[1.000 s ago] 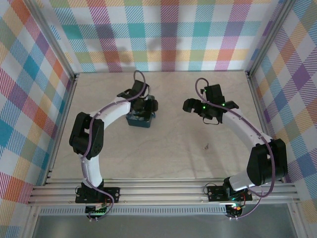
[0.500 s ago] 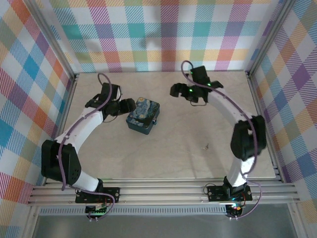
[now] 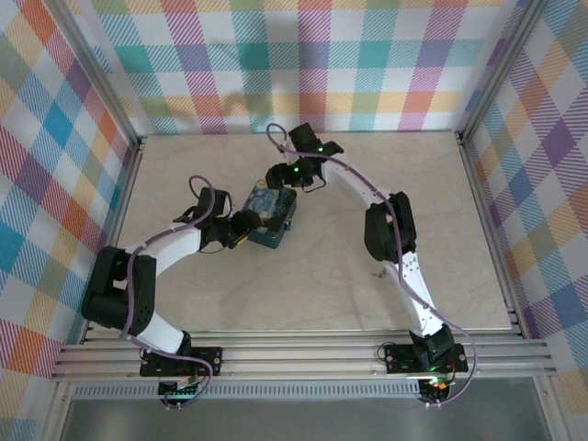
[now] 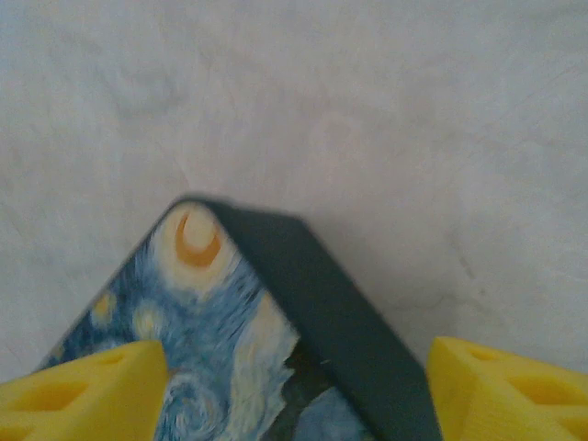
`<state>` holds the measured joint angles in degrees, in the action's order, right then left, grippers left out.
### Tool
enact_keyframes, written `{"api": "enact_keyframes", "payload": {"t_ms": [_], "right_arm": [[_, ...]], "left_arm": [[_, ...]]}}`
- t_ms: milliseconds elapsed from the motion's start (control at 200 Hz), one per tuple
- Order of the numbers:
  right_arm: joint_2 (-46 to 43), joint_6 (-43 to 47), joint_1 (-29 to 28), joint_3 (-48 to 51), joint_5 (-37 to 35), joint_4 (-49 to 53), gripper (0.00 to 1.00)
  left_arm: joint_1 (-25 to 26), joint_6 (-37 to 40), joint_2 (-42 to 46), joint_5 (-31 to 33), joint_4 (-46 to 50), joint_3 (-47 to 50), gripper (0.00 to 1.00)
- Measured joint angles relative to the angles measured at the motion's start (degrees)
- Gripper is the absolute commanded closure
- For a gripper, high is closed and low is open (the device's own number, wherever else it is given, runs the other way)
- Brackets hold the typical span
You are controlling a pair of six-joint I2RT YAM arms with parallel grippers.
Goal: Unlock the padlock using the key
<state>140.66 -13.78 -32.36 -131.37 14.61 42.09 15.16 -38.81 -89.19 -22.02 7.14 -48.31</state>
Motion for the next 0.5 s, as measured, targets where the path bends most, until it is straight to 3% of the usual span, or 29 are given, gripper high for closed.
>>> {"api": "enact_keyframes", "payload": {"t_ms": [130,355,500], "right_arm": [[-1.84,1.31,-0.22,4.85,-0.94,-2.62,0.39],[-12.52,0.55,1.42,24.41,-1.62,-9.14,0.41],[-21.14,-2.12,1.05,37.0,-1.2,-11.23,0.31]], "left_arm": [[-1.64,0.68,-3.63,-2.82,1.11,-3.43,0.4],[-4.92,3.76,-12.48,-5.22,1.99,-13.4,0.46],[-5.35,5.46,-18.97,-4.76,3.48,-22.62,0.46]]}}
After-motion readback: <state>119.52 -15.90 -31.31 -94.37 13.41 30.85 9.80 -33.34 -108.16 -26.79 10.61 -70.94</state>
